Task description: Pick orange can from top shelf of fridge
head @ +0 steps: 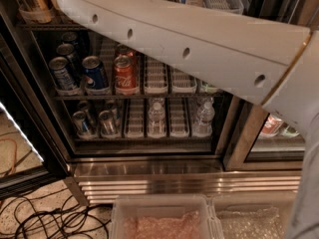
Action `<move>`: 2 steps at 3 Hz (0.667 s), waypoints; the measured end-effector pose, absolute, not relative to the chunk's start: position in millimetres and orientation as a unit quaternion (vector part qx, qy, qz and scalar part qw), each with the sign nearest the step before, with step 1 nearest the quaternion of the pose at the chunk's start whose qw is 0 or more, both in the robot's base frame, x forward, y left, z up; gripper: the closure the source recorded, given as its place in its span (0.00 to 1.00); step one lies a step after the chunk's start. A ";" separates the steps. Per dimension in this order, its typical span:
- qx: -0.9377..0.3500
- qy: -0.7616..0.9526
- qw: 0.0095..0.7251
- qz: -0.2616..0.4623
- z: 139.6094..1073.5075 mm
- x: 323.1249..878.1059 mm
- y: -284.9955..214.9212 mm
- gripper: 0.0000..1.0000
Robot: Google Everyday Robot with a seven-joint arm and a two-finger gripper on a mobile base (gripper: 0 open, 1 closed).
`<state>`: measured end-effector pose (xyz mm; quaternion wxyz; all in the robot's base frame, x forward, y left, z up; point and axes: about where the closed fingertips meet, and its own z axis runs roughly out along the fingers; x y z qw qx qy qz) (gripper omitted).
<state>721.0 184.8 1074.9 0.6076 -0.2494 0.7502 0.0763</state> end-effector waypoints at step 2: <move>-0.261 0.743 0.609 0.096 1088.6 703.5 183.8 1.00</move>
Offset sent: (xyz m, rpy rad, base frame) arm -0.0698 -0.0025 0.0352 0.0609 0.0442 0.1802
